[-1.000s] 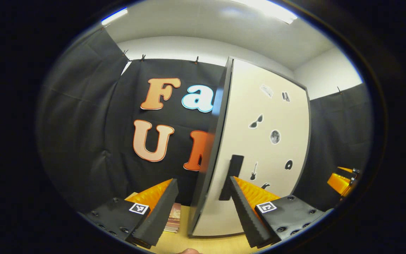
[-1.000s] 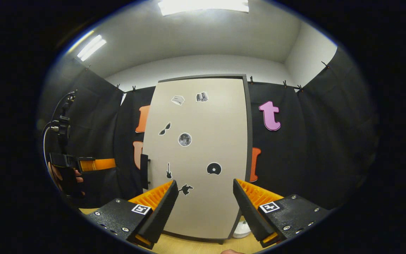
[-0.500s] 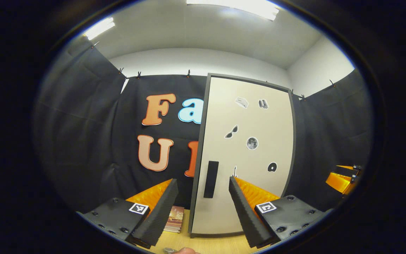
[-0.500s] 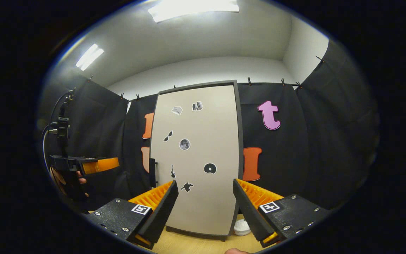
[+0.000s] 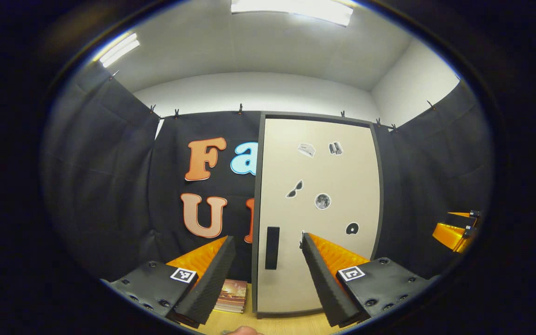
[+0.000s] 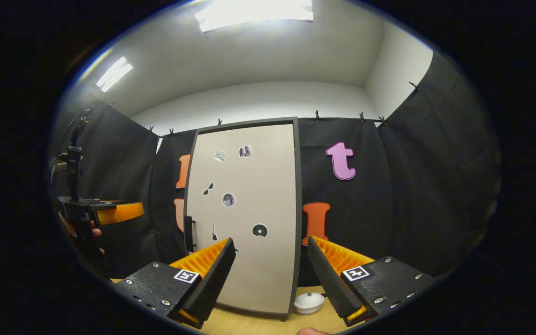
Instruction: Open the cabinet door with the right hand, grasp the bottle in the cabinet with the left hand and place it on the coaster, then close the cabinet door with the right hand.
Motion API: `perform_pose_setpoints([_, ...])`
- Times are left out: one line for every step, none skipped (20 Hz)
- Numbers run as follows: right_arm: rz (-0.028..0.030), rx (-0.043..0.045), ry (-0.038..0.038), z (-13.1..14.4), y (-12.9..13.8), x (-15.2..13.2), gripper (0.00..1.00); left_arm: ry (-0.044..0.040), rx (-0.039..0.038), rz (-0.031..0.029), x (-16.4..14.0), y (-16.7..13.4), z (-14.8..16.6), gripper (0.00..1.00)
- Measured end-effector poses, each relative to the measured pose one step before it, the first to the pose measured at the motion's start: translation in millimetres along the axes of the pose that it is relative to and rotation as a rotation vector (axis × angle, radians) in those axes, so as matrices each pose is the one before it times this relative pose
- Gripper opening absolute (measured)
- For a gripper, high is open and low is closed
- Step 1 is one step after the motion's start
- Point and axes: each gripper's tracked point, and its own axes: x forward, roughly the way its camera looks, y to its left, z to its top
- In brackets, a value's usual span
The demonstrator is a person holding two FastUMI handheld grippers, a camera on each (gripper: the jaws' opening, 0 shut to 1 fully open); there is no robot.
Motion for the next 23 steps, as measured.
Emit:
perform_pose_setpoints([-0.00424, -0.00621, 0.00146, 2.42, 0.71, 2.07, 0.96, -0.00294, -0.00742, -0.00161, 0.23, 2.19, 4.15, 0.95])
perform_pose_setpoints([-0.00649, -0.00215, 0.00684, 3.08, -0.23, -0.48, 0.96, -0.00330, -0.01433, -0.01201, 1.41, 0.26, 4.42, 0.94])
perform_pose_setpoints([-0.00401, 0.00356, 0.00345, 3.35, 1.93, 1.14, 0.96, -0.00550, -0.00628, -0.01223, 1.45, -0.01, 3.89, 0.95])
perform_pose_setpoints([0.00057, 0.00626, 0.00376, 3.60, 3.84, 1.15, 0.96, -0.00575, 0.00480, -0.00760, 1.95, 1.76, 4.63, 0.94])
perform_pose_setpoints([0.00219, 0.00356, -0.00342, 3.75, 3.38, 0.87, 0.96, -0.00343, 0.00912, -0.00578, 0.15, 2.57, 3.40, 0.95])
perform_pose_setpoints([-0.00341, -0.00241, -0.00961, 5.21, 1.04, 0.65, 0.96, -0.00718, 0.00699, -0.00910, 0.00, 1.35, 4.43, 0.94])
perform_pose_setpoints([-0.00975, -0.00665, -0.00967, 3.93, 0.41, 1.03, 0.96, -0.00514, 0.00446, -0.01099, 1.27, -0.58, 2.62, 0.95])
perform_pose_setpoints([-0.00774, -0.00662, -0.01193, 4.37, 0.51, 0.04, 0.96, -0.00466, 0.00316, -0.00833, 1.42, 0.79, 1.50, 0.95])
perform_pose_setpoints([-0.00657, -0.00212, -0.00483, 2.30, 1.81, 0.80, 0.96, -0.00028, 0.00378, -0.00802, -0.08, 0.31, 0.37, 0.95])
perform_pose_setpoints([-0.00569, -0.00006, 0.00158, -0.37, 1.29, 0.17, 0.96, 0.00128, 0.00527, -0.00511, -0.28, 1.17, -0.42, 0.95])
perform_pose_setpoints([-0.00727, -0.00068, 0.00460, -0.44, 1.20, 1.23, 0.96, -0.00033, 0.00793, -0.00283, 0.27, 2.69, -0.91, 0.95])
perform_pose_setpoints([-0.00538, -0.00091, 0.00113, -0.36, 0.37, 0.31, 0.96, -0.00180, 0.00430, 0.00192, 0.81, 2.95, -0.40, 0.94])
perform_pose_setpoints([-0.00130, -0.00069, -0.00023, -0.08, 2.22, 0.36, 0.96, -0.00403, 0.00037, 0.00561, 0.58, 2.38, 0.76, 0.95])
perform_pose_setpoints([0.00253, -0.00177, 0.00049, 0.47, 3.40, 0.28, 0.96, -0.00218, -0.00643, 0.00192, 1.09, 2.45, -0.37, 0.94])
perform_pose_setpoints([0.00214, -0.00535, -0.00146, -0.09, 3.72, 0.12, 0.96, -0.00257, -0.00560, 0.00026, -0.22, 1.15, 0.43, 0.95])
perform_pose_setpoints([-0.00227, -0.00714, 0.00009, 0.24, 1.66, 0.56, 0.96, -0.00274, -0.00429, -0.00085, 1.09, 1.11, -0.16, 0.95])
perform_pose_setpoints([-0.00047, -0.00696, 0.00082, -0.70, 3.00, -0.12, 0.96, -0.00316, -0.00284, -0.00260, -0.10, 1.66, -0.14, 0.95])
perform_pose_setpoints([-0.00167, -0.00438, 0.00251, -0.55, 2.16, -0.30, 0.96, -0.00171, -0.00120, -0.00132, 0.13, 2.06, -0.67, 0.94])
perform_pose_setpoints([-0.00016, -0.00176, 0.00527, -2.11, 2.71, 0.26, 0.96, 0.00189, -0.00103, -0.00196, -0.14, 2.12, -1.88, 0.95])
perform_pose_setpoints([0.00004, -0.00041, 0.00721, -1.50, 2.31, 1.32, 0.96, 0.00544, -0.00302, -0.00407, -0.02, 2.02, -2.36, 0.95])
perform_pose_setpoints([0.00228, -0.00362, 0.00878, -2.94, 3.05, 0.98, 0.96, 0.00737, -0.00582, -0.00486, 0.49, -0.28, -2.83, 0.94])
perform_pose_setpoints([0.00112, -0.00488, 0.00629, -1.62, 1.97, 1.34, 0.96, 0.00370, -0.00478, -0.00335, 0.56, 1.04, -2.56, 0.95])
perform_pose_setpoints([-0.00304, -0.00545, 0.00017, -0.07, 1.21, 0.25, 0.96, 0.00199, -0.00156, -0.00079, -0.02, 3.09, -1.44, 0.95])
